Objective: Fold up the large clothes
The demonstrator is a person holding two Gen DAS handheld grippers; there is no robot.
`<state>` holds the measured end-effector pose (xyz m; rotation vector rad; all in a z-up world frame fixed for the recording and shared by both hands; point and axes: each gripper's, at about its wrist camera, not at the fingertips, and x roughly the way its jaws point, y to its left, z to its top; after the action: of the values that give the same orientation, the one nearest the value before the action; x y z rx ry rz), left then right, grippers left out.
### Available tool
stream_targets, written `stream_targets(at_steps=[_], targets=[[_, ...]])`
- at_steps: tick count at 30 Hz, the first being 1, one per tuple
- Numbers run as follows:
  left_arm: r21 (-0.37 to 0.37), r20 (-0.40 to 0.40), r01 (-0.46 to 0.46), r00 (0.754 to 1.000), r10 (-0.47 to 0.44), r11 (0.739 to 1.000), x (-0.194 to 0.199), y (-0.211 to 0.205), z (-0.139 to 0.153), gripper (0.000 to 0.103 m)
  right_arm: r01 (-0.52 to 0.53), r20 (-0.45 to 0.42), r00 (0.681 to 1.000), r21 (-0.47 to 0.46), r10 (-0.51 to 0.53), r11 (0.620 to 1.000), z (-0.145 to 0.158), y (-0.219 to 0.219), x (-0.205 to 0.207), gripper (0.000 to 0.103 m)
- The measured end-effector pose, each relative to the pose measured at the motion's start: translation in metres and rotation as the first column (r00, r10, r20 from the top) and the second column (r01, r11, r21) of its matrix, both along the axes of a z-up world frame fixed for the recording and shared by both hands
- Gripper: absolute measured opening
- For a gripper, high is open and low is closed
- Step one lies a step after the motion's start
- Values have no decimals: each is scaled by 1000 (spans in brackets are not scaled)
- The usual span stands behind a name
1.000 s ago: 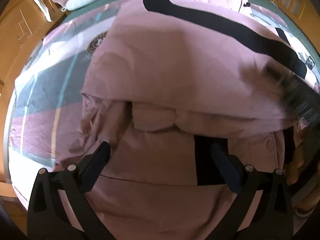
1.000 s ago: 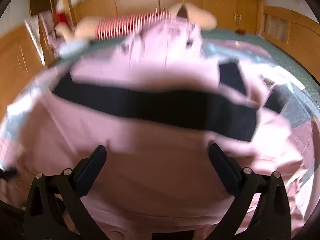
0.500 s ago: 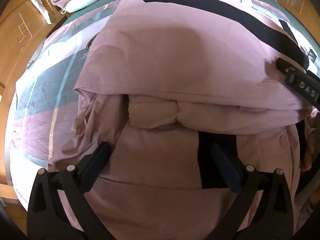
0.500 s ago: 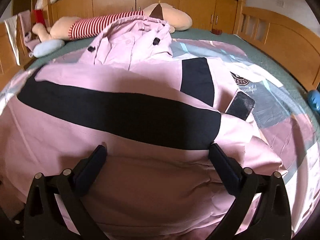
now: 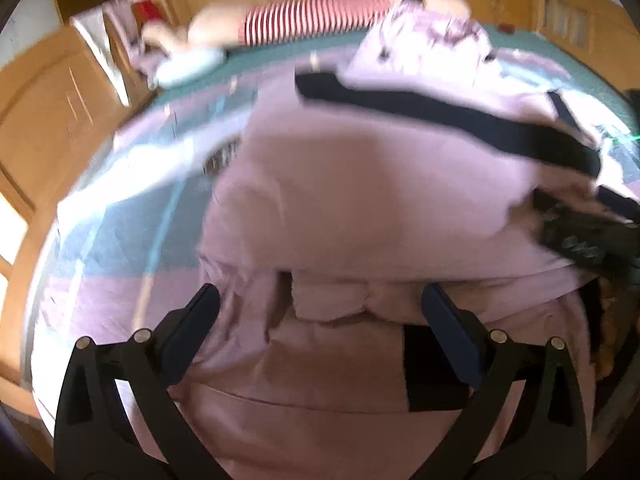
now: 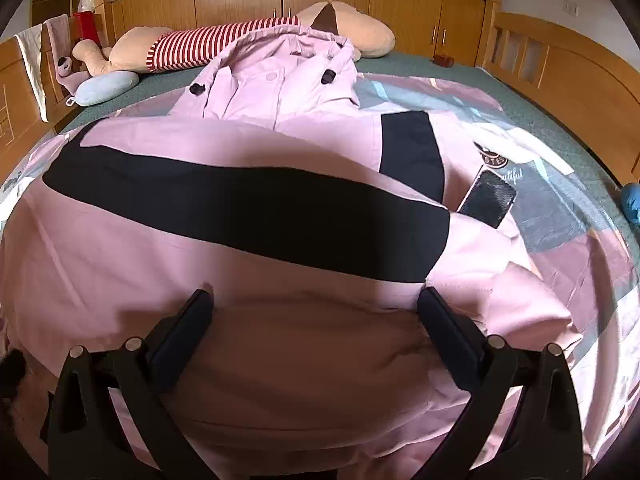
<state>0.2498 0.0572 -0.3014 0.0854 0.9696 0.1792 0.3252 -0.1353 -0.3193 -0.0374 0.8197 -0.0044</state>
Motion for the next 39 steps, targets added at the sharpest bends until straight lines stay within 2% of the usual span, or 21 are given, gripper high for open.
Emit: stream_targets(at_steps=[3, 5, 6, 8, 9, 11, 13, 14, 19, 20, 21, 24, 26, 29, 30, 32, 34, 36, 37, 39], targets=[[-87, -45, -21, 999, 17, 996, 6, 10, -13, 101, 30, 47, 998, 2, -30, 1000, 9, -4, -7, 102], [-69, -53, -10, 999, 6, 998, 7, 9, -13, 101, 81, 168, 983, -17, -77, 997, 25, -5, -21, 102], [-54, -55, -7, 998, 4, 999, 6, 7, -14, 101, 96, 264, 961, -30, -85, 995, 38, -5, -33, 102], [-35, -53, -10, 999, 8, 999, 10, 1, -16, 101, 64, 370, 928, -41, -44, 997, 53, 1, -49, 102], [-19, -50, -11, 999, 10, 1000, 10, -1, -17, 101, 10, 380, 925, -46, 8, 999, 55, 8, -53, 102], [0, -47, -11, 999, 11, 1000, 10, -7, -18, 101, -94, 294, 949, -92, 117, 991, 41, 27, -47, 102], [13, -39, -16, 999, 16, 1000, 11, -10, -21, 101, -182, 83, 976, -209, 203, 961, 2, 52, -27, 102], [20, -39, -17, 999, 17, 1000, 11, -10, -22, 101, -188, 46, 978, -232, 204, 954, -7, 55, -23, 102], [43, -21, -13, 1000, 14, 999, 5, -11, -19, 101, -189, 4, 982, -47, 190, 981, -8, 32, -14, 102], [39, -7, -8, 1000, 8, 999, 4, -10, -14, 101, -188, 1, 982, -30, 188, 982, -8, 30, -14, 102], [43, 43, -6, 999, 4, 999, 0, -9, -6, 101, -188, 1, 982, -30, 188, 982, -7, 31, -15, 102], [117, 127, -17, 992, 2, 993, -8, -11, 8, 101, -188, 5, 982, -47, 188, 981, -7, 34, -16, 102], [99, 80, -39, 996, 31, 994, -2, -3, 1, 101, -188, 4, 982, -43, 189, 981, -7, 33, -17, 102], [-13, 20, -56, 998, 57, 998, 6, 13, -16, 101, -189, 3, 982, -46, 189, 981, -8, 34, -15, 102], [-26, 26, -58, 998, 58, 998, 6, 14, -17, 101, -189, 2, 982, -48, 189, 981, -7, 34, -15, 102], [-6, 24, -56, 998, 56, 998, 8, 11, -17, 101, -183, 13, 983, -42, 184, 982, -4, 32, -15, 102], [10, 29, -58, 998, 58, 998, 9, 8, -19, 101, -120, 139, 983, -17, 122, 993, 15, 20, -26, 102], [18, 31, -61, 998, 60, 998, 10, 7, -20, 101, -116, 236, 966, 38, 104, 993, 34, 11, -34, 102], [20, 31, -61, 998, 61, 998, 10, 7, -20, 101, -127, 223, 968, 50, 113, 991, 37, 11, -30, 102], [25, 32, -63, 998, 63, 998, 11, 6, -21, 101, -165, 137, 979, 97, 151, 982, 29, 13, -16, 102]])
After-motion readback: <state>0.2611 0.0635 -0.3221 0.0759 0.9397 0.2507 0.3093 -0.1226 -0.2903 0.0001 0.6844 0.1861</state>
